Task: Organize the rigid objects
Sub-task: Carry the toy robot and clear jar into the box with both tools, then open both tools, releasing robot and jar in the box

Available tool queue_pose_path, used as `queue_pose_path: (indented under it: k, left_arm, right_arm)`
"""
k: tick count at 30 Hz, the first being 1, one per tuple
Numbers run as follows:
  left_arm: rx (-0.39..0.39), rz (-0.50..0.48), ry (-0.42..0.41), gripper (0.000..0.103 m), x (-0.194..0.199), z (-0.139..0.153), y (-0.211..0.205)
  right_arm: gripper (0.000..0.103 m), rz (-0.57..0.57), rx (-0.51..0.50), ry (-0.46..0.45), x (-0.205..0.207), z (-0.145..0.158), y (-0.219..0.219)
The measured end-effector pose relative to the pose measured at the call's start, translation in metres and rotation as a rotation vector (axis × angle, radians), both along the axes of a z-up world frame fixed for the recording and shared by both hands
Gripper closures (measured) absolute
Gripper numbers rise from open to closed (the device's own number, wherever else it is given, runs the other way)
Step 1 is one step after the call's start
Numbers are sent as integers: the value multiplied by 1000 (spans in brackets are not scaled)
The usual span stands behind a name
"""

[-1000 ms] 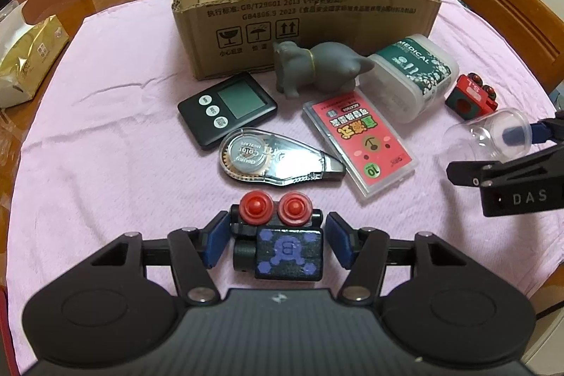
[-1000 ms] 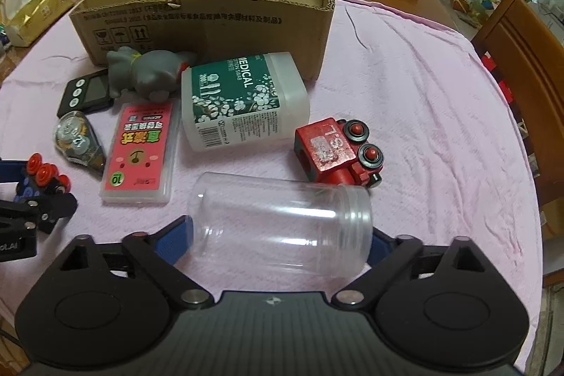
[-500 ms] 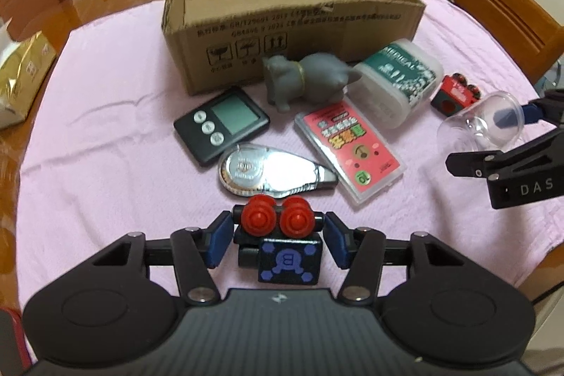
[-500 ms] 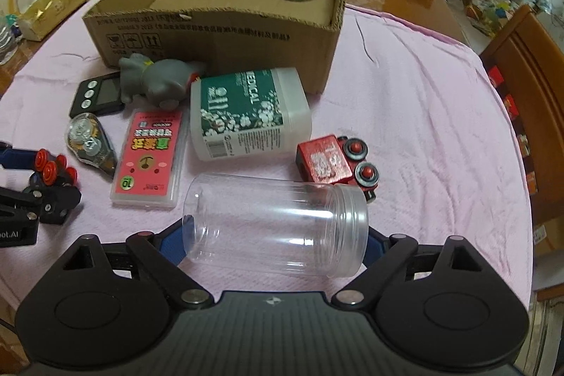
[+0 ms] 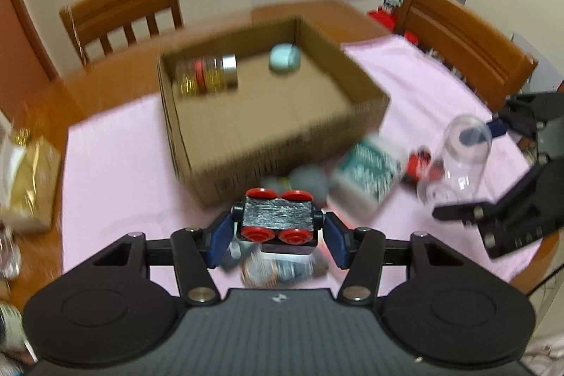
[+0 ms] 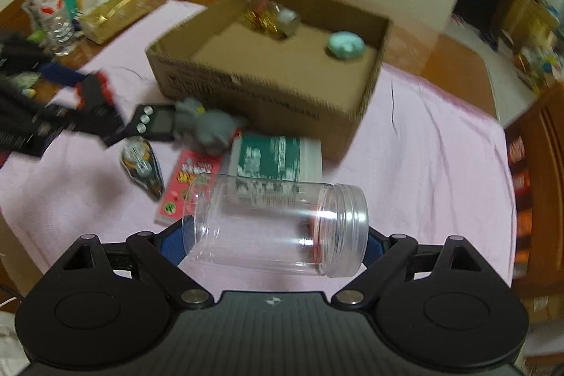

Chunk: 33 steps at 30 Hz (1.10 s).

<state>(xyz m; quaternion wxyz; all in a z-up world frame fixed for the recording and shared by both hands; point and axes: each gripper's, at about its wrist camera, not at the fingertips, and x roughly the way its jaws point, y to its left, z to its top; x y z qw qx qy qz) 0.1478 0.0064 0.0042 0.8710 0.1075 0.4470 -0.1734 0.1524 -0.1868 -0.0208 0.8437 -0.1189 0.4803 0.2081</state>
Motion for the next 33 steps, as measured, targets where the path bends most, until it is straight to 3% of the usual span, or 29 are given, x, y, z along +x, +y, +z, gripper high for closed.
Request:
queue_pose_path:
  k: [6,12,16,18,27,33]
  left_arm:
    - [-19,-2,-66,48,53,14,-8]
    - [14,38,-49,48,114,-9,-12]
    - [28,82,-56,45,132,-23,-8]
    - [28,117,-71,15,134,-25,-3]
    - [3,187,-166,3,98,-7,22]
    - [5,278,-215,1,66,3,40]
  right_arm:
    - [9,42,23,-51,20,25,-1]
    - [9,33,40,-89,49,41,1]
    - [9,23,21,-104,63,44,5]
    - [9,18,20,-106,68,44,5]
    - [9,17,8,-111,88,44,16]
    - [9,23,-4,-117,104,43,25]
